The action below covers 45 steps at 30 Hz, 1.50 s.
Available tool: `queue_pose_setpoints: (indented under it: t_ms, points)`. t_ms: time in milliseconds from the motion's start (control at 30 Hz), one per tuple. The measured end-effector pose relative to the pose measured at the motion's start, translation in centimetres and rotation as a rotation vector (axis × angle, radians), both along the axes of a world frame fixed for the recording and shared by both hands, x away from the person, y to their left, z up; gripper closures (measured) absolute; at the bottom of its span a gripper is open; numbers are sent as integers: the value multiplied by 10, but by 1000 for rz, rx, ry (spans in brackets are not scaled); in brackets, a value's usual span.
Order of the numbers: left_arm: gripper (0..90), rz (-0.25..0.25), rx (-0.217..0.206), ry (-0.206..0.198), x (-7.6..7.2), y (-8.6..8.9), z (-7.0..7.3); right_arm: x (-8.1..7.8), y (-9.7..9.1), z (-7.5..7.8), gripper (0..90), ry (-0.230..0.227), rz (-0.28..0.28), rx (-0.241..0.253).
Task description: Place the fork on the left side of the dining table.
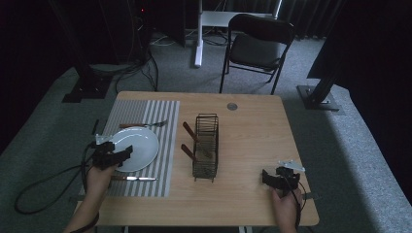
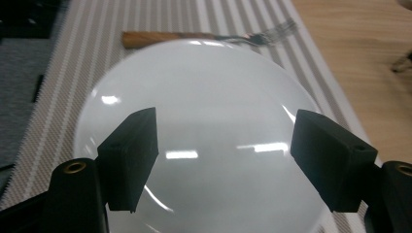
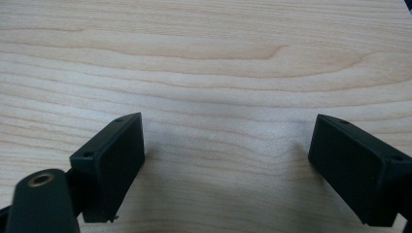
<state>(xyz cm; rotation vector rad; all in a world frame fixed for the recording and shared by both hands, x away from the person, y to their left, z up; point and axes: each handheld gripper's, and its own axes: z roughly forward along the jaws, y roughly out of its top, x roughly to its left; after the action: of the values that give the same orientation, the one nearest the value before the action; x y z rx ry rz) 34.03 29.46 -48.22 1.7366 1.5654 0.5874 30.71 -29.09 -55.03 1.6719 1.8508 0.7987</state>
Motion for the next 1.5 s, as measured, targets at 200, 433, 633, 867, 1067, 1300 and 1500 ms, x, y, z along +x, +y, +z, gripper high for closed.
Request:
queue_pose_setpoints:
  t_ms: [200, 433, 633, 867, 1067, 1300, 1500]
  points:
    - [257, -12, -8, -11, -15, -1, -5, 0, 0, 0, 126, 0, 0, 0]
    - [258, -20, -5, -35, -33, -6, -9, 0, 0, 0, 126, 0, 0, 0]
    - [257, -34, -7, -36, -46, -6, -12, 0, 0, 0, 126, 0, 1, -1]
    - [257, -40, -1, -46, -64, -5, -21, 0, 0, 0, 126, 0, -1, 0]
    - [257, -28, 13, -45, -76, 0, -29, 0, 0, 0, 126, 1, -1, 1]
    - [257, -12, 44, -84, -96, -3, -34, 0, 0, 0, 126, 1, -1, 1]
    - [75, -15, -19, -126, -112, -2, -34, 0, 0, 0, 126, 1, -1, 1]
